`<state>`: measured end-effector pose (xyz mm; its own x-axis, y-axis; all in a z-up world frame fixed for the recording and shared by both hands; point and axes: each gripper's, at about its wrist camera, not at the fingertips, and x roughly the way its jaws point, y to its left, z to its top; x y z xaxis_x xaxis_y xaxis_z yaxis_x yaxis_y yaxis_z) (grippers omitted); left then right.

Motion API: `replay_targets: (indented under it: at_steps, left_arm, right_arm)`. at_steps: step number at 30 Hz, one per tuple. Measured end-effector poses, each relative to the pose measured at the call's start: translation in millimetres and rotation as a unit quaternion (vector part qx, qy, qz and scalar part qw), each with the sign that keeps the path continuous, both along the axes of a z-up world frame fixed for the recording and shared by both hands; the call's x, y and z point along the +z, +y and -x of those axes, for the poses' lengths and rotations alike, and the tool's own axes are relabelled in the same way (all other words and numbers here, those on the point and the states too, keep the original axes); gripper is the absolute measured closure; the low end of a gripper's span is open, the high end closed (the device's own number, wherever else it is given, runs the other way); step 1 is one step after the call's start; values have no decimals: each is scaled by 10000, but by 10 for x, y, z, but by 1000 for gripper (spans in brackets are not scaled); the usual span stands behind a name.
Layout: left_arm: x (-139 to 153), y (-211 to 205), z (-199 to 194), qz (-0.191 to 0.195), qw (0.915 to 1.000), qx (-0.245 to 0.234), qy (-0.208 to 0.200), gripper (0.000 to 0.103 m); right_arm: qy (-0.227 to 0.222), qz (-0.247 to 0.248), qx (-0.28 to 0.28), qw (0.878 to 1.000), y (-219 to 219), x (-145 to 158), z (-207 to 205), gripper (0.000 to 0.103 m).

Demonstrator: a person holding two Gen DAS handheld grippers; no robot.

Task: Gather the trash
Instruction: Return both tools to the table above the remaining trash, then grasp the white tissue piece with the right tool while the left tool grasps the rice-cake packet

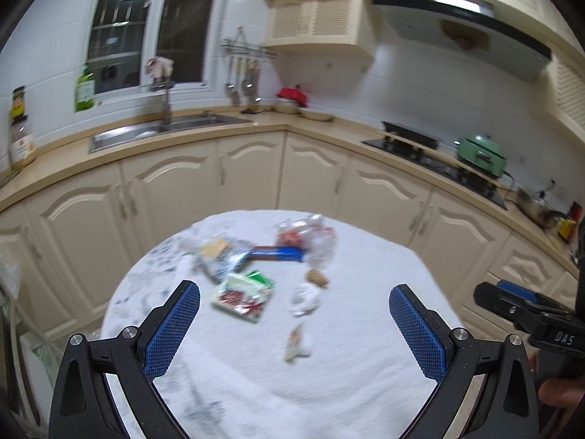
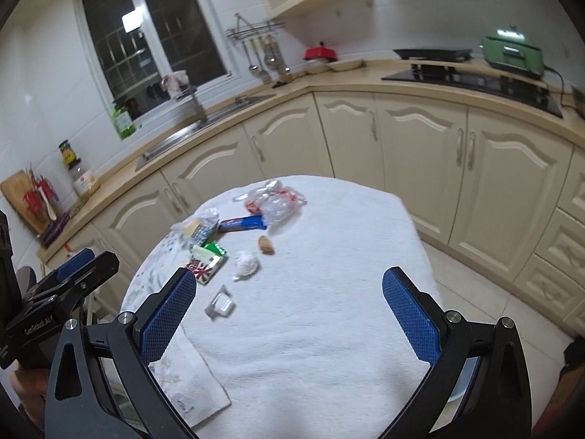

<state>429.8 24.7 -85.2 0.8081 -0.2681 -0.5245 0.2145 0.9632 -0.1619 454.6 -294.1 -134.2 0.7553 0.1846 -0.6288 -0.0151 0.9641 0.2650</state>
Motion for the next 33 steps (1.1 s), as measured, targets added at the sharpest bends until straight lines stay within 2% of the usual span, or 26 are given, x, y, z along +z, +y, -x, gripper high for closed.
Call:
replay_targets:
  at_steps: [8, 19, 24, 30, 31, 33]
  left_arm:
    - [-83, 316, -18, 32, 9987, 419, 275, 1]
    - [-286, 621, -388, 15, 9952, 702, 675, 1]
    - [-448, 678, -595, -4, 9926, 779, 935, 1]
    - [-609, 683, -839, -56, 9909, 777, 1097, 1]
    - [-619, 680, -889, -66, 9907, 775, 1114, 1]
    - [-666, 667, -957, -79, 9904, 781, 1137, 1]
  right_arm:
    - [222, 222, 366, 9988, 383, -189, -150, 0]
    - [854, 391, 974, 9908, 928, -788, -579, 3]
    - [1183, 408, 1229, 9845, 1138, -1052, -780, 18]
    - [1515, 526, 1380, 9774, 1331, -1364, -962, 57]
    - [1520, 552, 1361, 9774, 1337, -1393, -964, 62]
    - [1413, 605, 1391, 9783, 1344, -1396, -951, 66]
